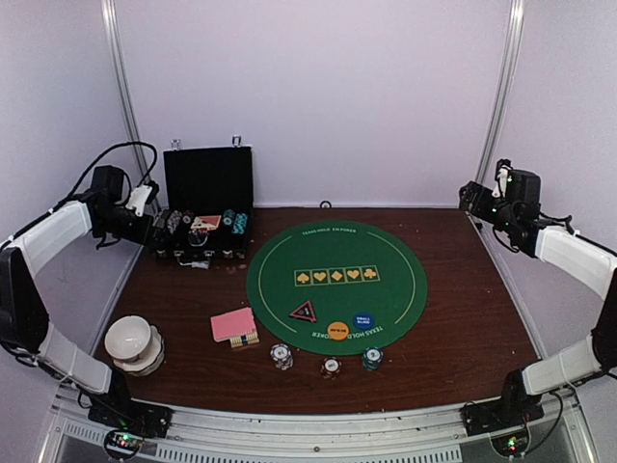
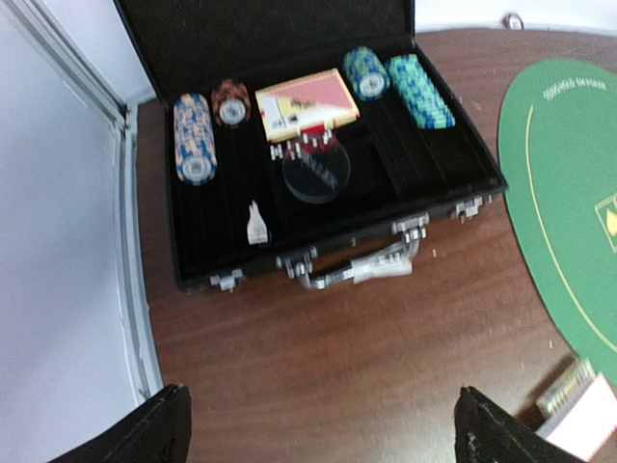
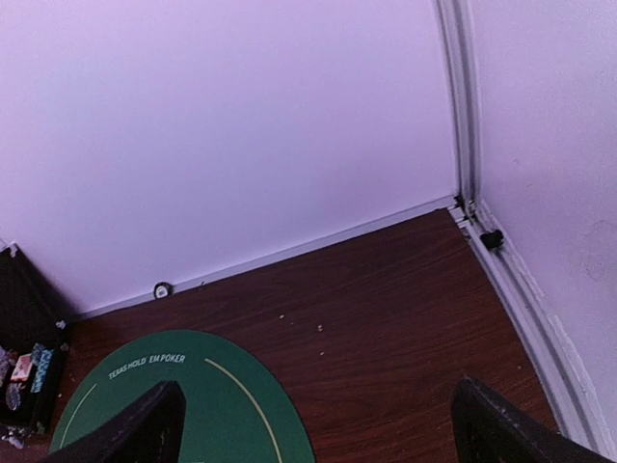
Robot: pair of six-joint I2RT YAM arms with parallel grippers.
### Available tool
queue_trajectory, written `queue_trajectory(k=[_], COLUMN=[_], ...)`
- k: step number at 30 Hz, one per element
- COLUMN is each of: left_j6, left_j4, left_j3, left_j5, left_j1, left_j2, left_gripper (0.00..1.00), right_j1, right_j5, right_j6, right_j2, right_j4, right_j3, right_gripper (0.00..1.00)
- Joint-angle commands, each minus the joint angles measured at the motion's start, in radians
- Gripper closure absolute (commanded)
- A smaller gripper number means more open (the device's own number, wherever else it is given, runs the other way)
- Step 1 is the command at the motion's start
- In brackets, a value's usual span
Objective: Distribute texas hold em gaming equipment
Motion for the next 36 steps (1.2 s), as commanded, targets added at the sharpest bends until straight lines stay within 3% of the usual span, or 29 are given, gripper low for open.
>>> queue_trajectory(k=[1, 3, 7, 15, 25, 36], left_j6=[0.059, 0.068, 0.091, 0.126, 0.163, 0.15], left_j4=[-0.231, -0.275, -0.356, -0.434, -0.51, -0.542], left_j3=[0.023, 0.044, 0.085, 0.085, 0.116, 0.152], left_j5=[0.011, 0.018, 0.03, 0.095, 0.141, 0.188], left_j1=[0.018, 0.019, 0.026, 0.031, 0.031, 0.031], left_j2=[-0.041, -0.047, -0.045, -0.084, -0.102, -0.104], left_gripper=[0.02, 0.02, 0.02, 0.02, 0.02, 0.02], right_j1=[0.079, 0.225, 0.473, 0.838, 0.942, 0.945], right_j5=[-0.179, -0.078, 0.02, 0.08, -0.018, -0.057], right_j6=[-0.027, -0.116, -0.172, -0.157, -0.16, -0.182], right_j2=[0.059, 0.082, 0.121, 0.373, 0.667, 0.777], right_j4=[-0.257, -0.385, -0.443, -0.466, -0.487, -0.498], right_j3=[0.161, 0.234, 0.26, 0.322, 0.471, 0.52], right_gripper=[0.0, 0.0, 0.01, 0.18, 0.39, 0.53])
